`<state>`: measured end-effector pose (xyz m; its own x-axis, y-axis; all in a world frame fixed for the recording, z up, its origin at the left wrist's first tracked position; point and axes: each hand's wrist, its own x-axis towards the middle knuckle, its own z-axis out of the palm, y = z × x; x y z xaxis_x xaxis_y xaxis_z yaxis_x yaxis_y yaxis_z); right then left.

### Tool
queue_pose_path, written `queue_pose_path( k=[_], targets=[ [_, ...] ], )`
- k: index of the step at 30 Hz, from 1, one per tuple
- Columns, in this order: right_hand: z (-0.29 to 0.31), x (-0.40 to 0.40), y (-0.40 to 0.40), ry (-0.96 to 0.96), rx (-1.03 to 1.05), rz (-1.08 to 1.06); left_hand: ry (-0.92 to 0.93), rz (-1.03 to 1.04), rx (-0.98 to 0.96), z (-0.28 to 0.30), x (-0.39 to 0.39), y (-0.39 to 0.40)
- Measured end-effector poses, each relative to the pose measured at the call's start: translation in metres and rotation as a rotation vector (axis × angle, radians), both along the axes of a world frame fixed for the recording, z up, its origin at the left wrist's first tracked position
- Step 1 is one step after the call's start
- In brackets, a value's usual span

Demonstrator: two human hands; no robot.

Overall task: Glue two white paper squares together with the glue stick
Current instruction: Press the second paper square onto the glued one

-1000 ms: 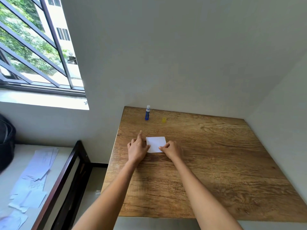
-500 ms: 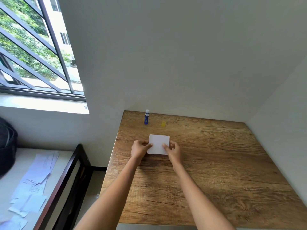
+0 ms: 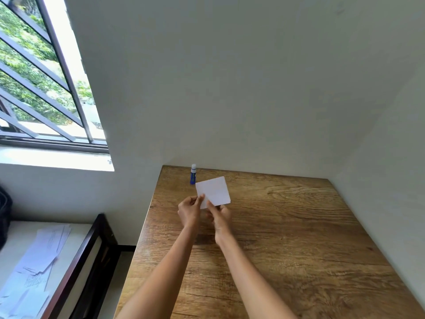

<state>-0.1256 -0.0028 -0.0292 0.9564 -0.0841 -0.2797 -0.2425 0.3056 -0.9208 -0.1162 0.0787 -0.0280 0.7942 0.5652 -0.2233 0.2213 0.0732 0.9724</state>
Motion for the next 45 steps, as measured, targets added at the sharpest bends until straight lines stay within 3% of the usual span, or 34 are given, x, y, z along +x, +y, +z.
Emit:
queue_pose_path(
  k=[13, 20, 27, 33, 38, 45],
  targets=[
    [0.013, 0.028, -0.061, 0.059, 0.031, -0.142, -0.018, -0.021, -0.025, -0.002, 0.013, -0.003],
    [0.042, 0.056, -0.071, -0.097, -0.282, 0.106, -0.050, -0.143, 0.034, 0.006, 0.018, -0.018],
    [0.035, 0.063, -0.078, -0.165, -0.331, 0.149, -0.166, -0.181, 0.037, 0.020, 0.029, -0.031],
    [0.032, 0.067, -0.074, -0.149, -0.346, 0.136, -0.097, -0.090, 0.093, 0.017, 0.043, -0.038],
    [0.036, 0.079, -0.076, -0.232, -0.523, 0.171, -0.072, -0.094, 0.090, 0.014, 0.047, -0.044],
    [0.033, 0.087, -0.086, -0.210, -0.462, 0.147, -0.077, -0.064, 0.015, 0.020, 0.059, -0.050]
  ],
)
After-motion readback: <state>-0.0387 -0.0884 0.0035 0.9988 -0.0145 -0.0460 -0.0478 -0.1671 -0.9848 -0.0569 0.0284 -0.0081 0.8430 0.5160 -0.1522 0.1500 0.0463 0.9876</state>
